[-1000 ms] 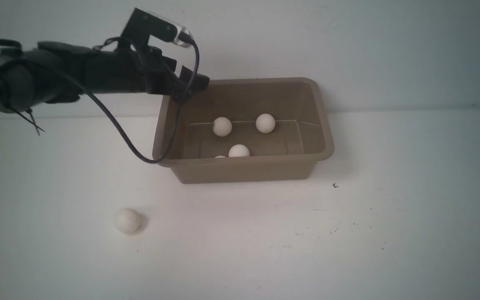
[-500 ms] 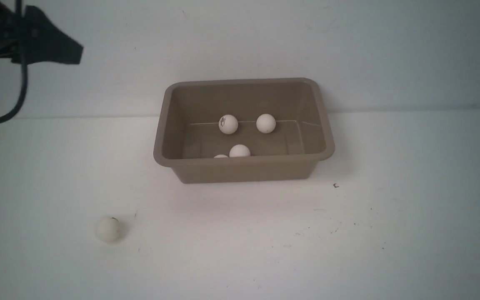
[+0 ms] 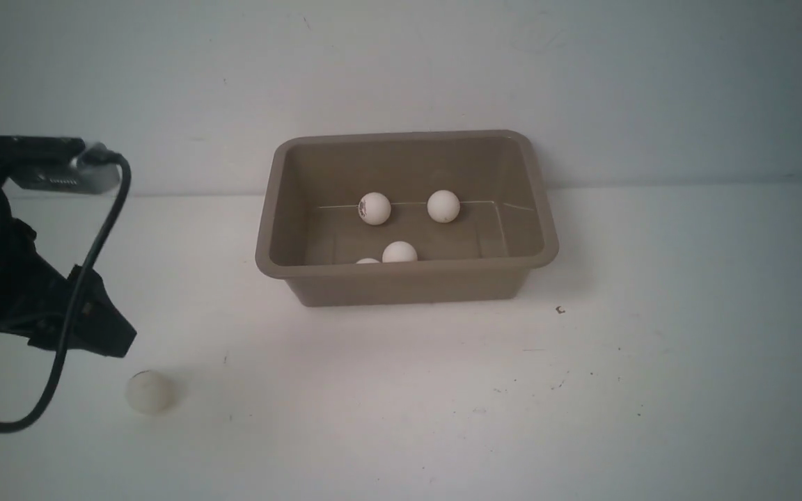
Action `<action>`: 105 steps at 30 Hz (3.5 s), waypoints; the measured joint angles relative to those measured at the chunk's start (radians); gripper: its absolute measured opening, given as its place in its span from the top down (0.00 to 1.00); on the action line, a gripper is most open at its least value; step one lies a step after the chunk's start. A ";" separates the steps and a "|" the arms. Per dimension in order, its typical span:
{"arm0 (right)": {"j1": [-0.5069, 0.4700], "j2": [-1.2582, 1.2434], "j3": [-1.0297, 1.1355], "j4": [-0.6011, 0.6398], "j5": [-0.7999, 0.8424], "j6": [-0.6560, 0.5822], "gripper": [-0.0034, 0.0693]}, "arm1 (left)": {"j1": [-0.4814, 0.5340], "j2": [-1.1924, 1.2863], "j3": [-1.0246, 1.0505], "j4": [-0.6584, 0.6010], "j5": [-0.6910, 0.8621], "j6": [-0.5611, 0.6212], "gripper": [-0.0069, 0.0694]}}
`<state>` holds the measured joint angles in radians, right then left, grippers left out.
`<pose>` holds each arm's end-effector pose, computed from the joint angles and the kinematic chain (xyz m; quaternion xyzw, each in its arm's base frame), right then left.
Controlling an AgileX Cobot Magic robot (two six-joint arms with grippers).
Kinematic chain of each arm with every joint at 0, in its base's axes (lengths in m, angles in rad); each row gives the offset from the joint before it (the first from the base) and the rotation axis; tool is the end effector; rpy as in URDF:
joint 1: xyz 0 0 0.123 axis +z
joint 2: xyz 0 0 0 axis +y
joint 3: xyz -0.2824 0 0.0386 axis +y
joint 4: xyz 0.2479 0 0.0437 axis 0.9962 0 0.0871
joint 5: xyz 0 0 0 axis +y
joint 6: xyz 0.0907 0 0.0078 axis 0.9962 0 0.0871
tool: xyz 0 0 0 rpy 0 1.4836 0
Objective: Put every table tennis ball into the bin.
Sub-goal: Use the left arm to clamp the table tennis ball closest to it
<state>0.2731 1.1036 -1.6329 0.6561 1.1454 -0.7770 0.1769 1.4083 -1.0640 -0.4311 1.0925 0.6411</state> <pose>0.1479 0.0940 0.5234 -0.4382 0.6951 0.1931 0.5362 0.2641 0.0129 0.2837 0.1485 0.9625 -0.1402 0.1783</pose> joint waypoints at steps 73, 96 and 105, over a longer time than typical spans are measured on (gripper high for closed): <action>0.000 -0.012 0.000 0.016 0.134 -0.001 0.29 | -0.121 0.572 -0.351 -0.274 -0.690 0.536 0.15; 0.000 -0.012 0.000 0.000 0.134 0.042 0.29 | -0.120 0.587 -0.351 -0.377 -0.681 0.838 0.21; 0.000 -0.012 0.000 -0.006 0.134 0.089 0.29 | 0.002 0.688 -0.351 -0.930 -0.483 1.360 0.23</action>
<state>0.2731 1.0917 -1.6329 0.6497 1.2797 -0.6883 0.1788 2.0967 -1.4146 -1.3610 0.6096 2.0009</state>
